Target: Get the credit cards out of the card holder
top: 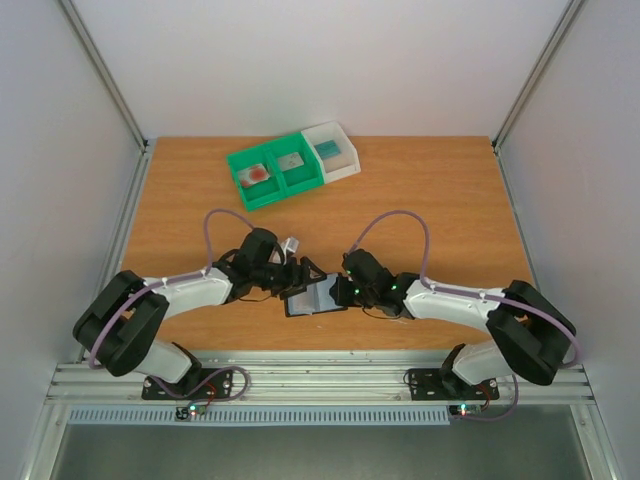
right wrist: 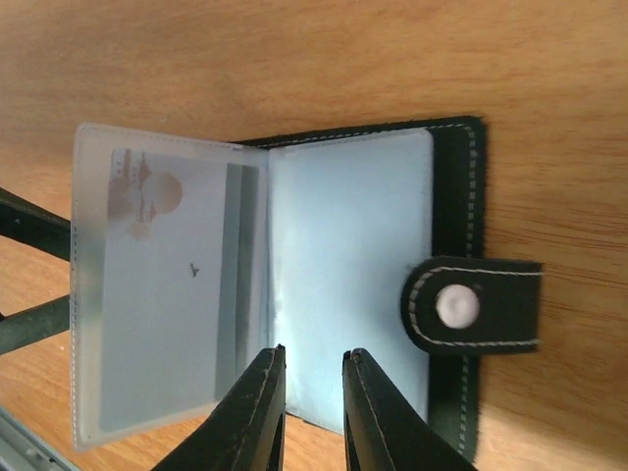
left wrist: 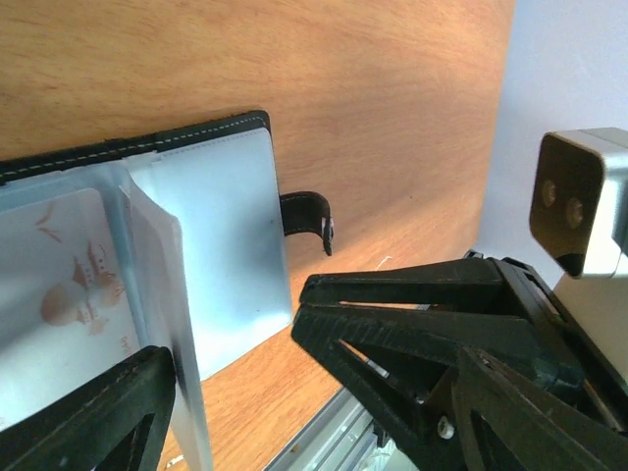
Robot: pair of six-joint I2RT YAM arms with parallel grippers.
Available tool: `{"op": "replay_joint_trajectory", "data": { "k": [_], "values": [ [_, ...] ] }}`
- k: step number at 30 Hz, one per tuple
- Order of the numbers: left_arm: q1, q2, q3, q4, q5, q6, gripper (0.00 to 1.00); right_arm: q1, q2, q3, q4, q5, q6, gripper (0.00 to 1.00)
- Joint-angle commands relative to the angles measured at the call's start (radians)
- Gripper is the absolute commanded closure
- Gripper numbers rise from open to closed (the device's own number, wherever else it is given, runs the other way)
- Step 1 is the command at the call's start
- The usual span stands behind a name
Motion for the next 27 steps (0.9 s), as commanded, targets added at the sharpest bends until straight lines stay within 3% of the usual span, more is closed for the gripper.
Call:
{"op": "replay_joint_trajectory", "data": {
  "k": [1, 27],
  "values": [
    [-0.02, 0.007, 0.035, 0.053, 0.015, -0.009, 0.22, -0.001, -0.071, -0.023, -0.062, 0.083, -0.02, 0.8],
    [-0.048, 0.059, 0.051, 0.122, 0.041, -0.022, 0.22, -0.001, -0.154, -0.019, -0.106, 0.155, -0.019, 0.8]
  ]
}}
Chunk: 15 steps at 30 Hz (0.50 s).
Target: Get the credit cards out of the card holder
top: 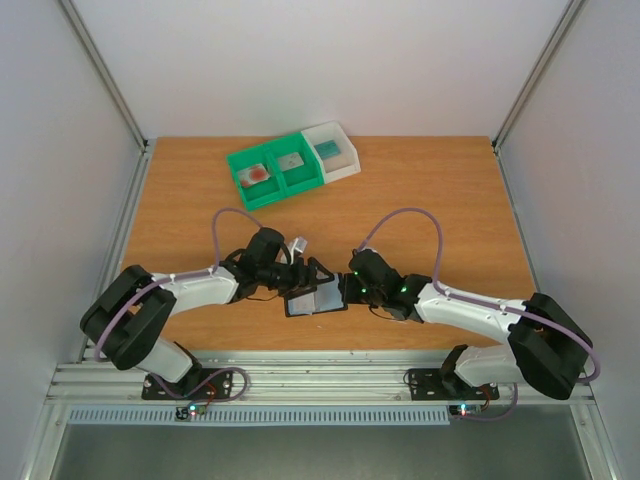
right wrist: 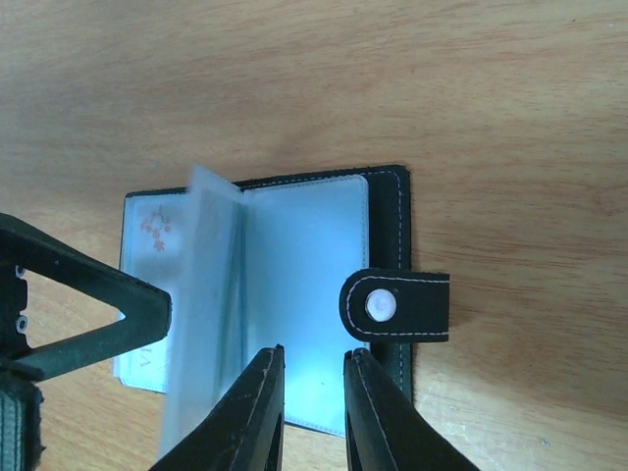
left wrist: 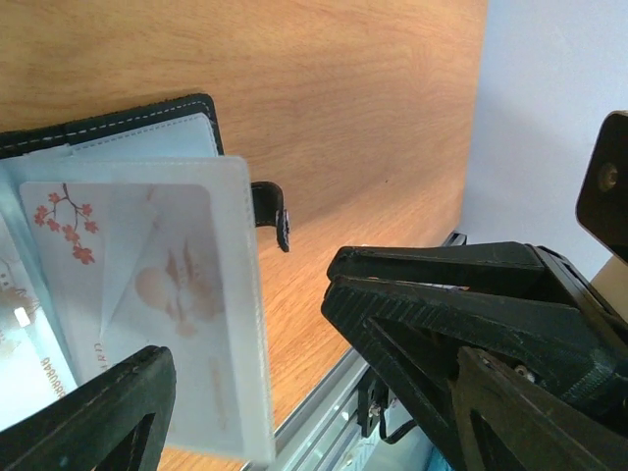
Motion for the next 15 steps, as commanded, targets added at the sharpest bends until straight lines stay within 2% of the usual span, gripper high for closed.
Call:
{"op": "replay_joint_trajectory", "data": {
  "k": [1, 9, 15],
  "values": [
    [-0.006, 0.016, 0.023, 0.068, 0.012, 0.002, 0.22, -0.001, -0.024, 0.002, -0.023, 0.025, -0.011, 0.8],
    [-0.006, 0.001, 0.011, 0.0, -0.046, 0.026, 0.24, -0.001, 0.007, 0.018, -0.02, -0.002, -0.026, 0.79],
    [-0.002, -0.009, 0.02, -0.088, -0.11, 0.077, 0.31, -0.001, 0.08, 0.041, -0.013, -0.029, -0.037, 0.77]
  ]
}}
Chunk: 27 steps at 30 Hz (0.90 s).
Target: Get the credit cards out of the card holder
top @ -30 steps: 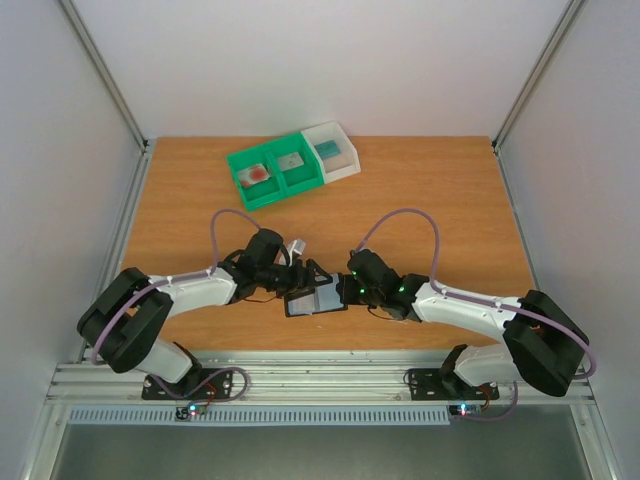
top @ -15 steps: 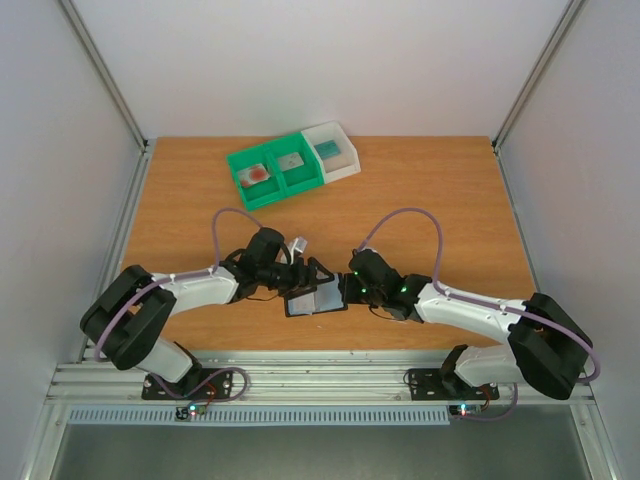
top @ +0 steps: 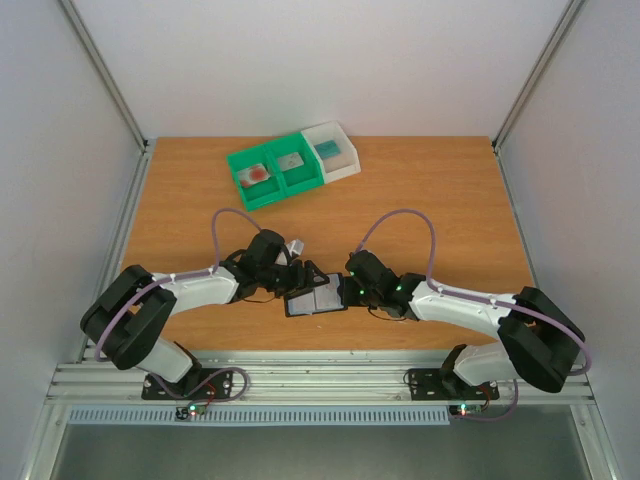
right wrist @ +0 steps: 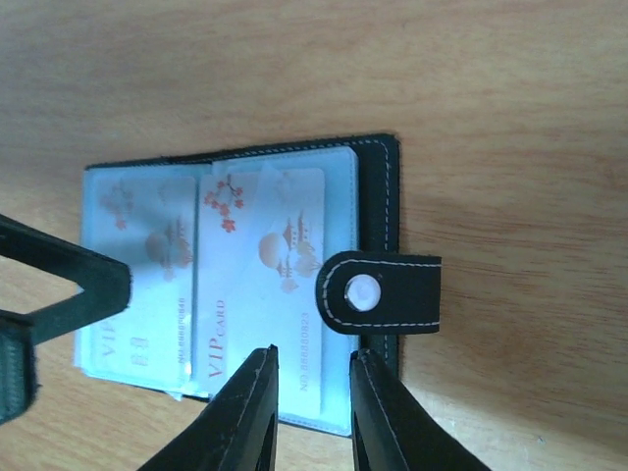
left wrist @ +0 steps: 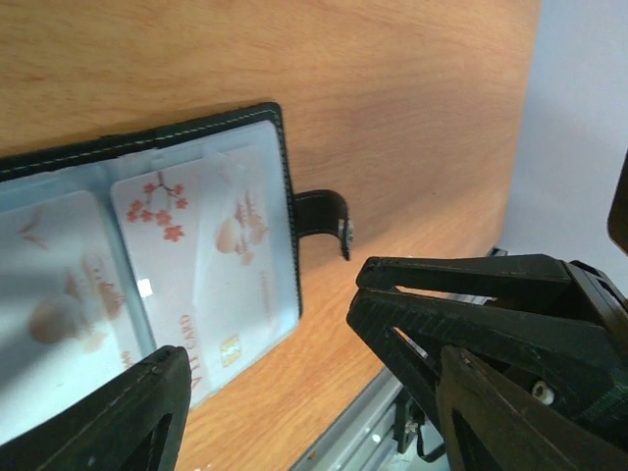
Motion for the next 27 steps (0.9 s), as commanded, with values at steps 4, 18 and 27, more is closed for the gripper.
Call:
{"op": "replay_joint_trajectory", "data": {
  "k": [4, 18, 27],
  "values": [
    [0.006, -0.005, 0.008, -0.057, -0.078, 0.05, 0.36, -0.001, 0.097, 0.048, 0.003, -0.057, -0.026, 0.75],
    [0.024, 0.018, 0.003, -0.124, -0.14, 0.079, 0.44, -0.001, 0.225, 0.063, -0.011, -0.086, -0.03, 0.73],
    [0.024, 0.053, -0.006, -0.085, -0.13, 0.06, 0.46, 0.005, 0.256, 0.056, -0.011, -0.108, -0.022, 0.83]
  ]
}}
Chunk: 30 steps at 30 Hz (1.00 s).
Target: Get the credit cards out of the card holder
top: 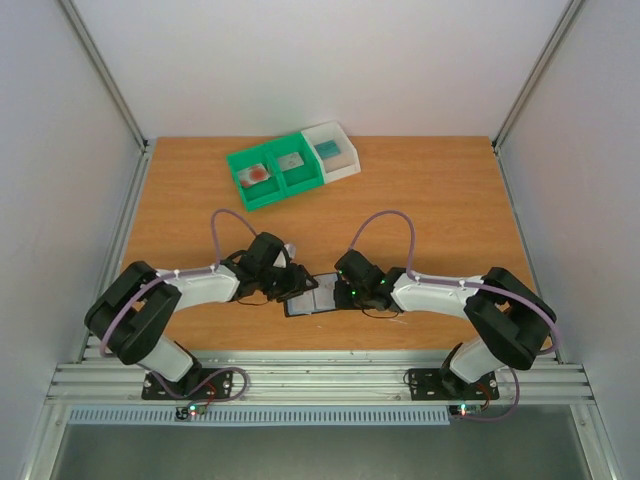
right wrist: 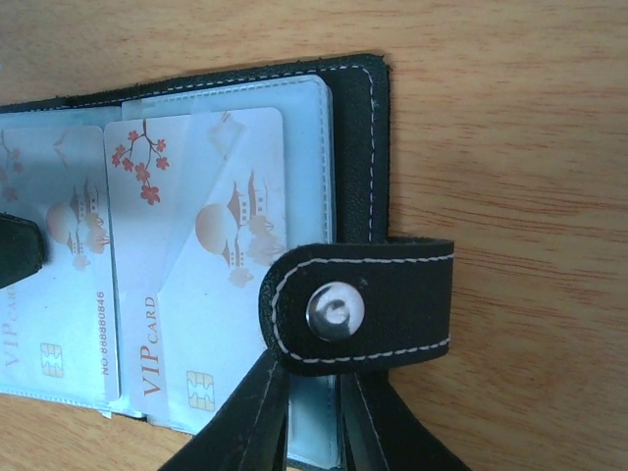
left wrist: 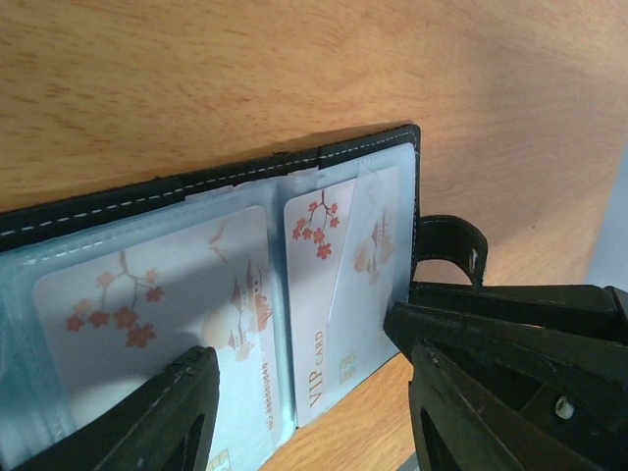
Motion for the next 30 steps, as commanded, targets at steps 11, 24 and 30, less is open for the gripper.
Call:
{"op": "replay_joint_trajectory", "data": {
  "k": [11, 24, 30],
  "values": [
    [0.003, 0.103, -0.039, 0.165, 0.01, -0.077, 0.56, 0.01, 0.07, -0.012, 0.025, -0.051, 0.015, 0.85],
    [0.002, 0.157, -0.047, 0.246, 0.015, -0.129, 0.67, 0.01, 0.072, -0.018, 0.042, -0.056, 0.019, 0.86],
    [0.003, 0.152, -0.049, 0.274, 0.028, -0.129, 0.82, 0.01, 0.074, -0.017, 0.046, -0.058, 0.021, 0.87]
  ]
}}
